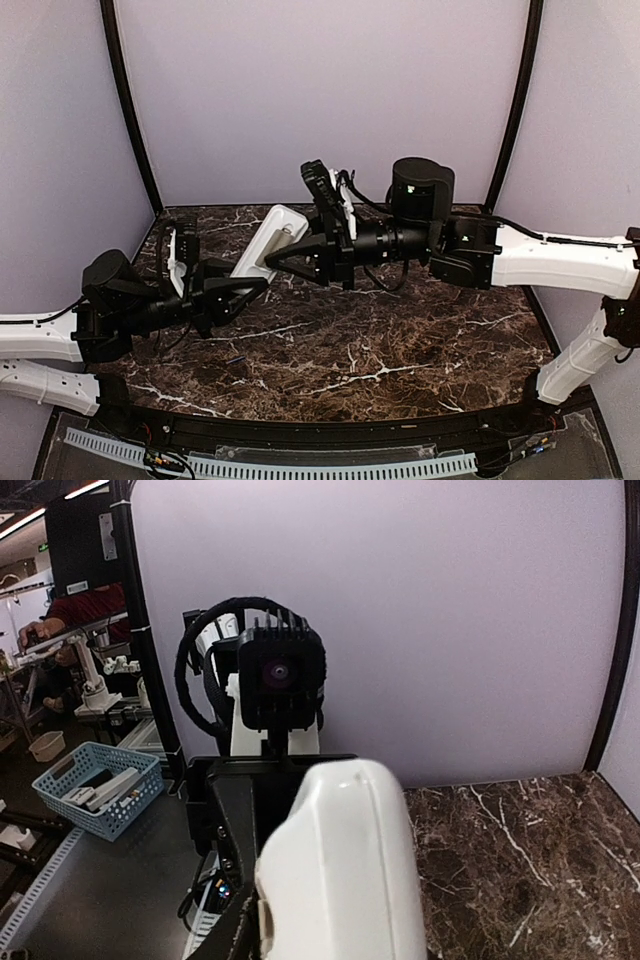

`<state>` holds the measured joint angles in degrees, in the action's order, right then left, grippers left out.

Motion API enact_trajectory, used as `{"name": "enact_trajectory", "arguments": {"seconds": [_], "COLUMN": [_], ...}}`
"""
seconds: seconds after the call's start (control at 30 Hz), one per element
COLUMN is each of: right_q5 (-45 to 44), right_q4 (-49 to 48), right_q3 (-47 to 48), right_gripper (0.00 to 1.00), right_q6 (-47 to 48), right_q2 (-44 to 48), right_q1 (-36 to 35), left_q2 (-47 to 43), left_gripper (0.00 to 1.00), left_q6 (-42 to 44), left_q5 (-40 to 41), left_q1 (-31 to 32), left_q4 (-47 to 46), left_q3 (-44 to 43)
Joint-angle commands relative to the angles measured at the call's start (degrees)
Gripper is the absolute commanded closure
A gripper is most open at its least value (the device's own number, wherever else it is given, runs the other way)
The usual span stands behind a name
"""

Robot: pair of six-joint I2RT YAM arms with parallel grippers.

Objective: Load the batteries into the remote control
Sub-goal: Pass from the left arm to the right

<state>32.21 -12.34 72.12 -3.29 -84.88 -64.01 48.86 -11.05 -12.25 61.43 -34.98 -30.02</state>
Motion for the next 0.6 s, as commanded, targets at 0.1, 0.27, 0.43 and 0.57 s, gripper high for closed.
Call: {"name": "enact_trajectory", "arguments": {"seconds": [0.1,0.27,0.43,0.57], "right_q5": [2.37,1.80,0.18,-0.02], "right_q4": [1.58,12.37,23.12,27.80], "right_q3": [2.99,5.61,9.07,11.46], "right_gripper": [0.83,0.89,0.93,0.93], "right_q6": [1.11,7.00,11.53,13.30], "right_q2": [-0.66,1.24,2.11,1.55], "right_q1": [-0.08,-0.10,-0.08,-0.07], "left_q2": [0.13,-1.05,-1.46,0.96], "left_gripper": [1.00,0.78,0.56,0.56], "left_q6": [0.70,2.46,6.63,10.46], "left_q5": [-0.65,0.62,-0.48,1.32], "left_q1": [0.37,0.36,0.33,0.29], "left_q4": [0.58,11.06,20.85,29.28], "left_q3": [-1.40,-4.60,-9.31,-13.92]}}
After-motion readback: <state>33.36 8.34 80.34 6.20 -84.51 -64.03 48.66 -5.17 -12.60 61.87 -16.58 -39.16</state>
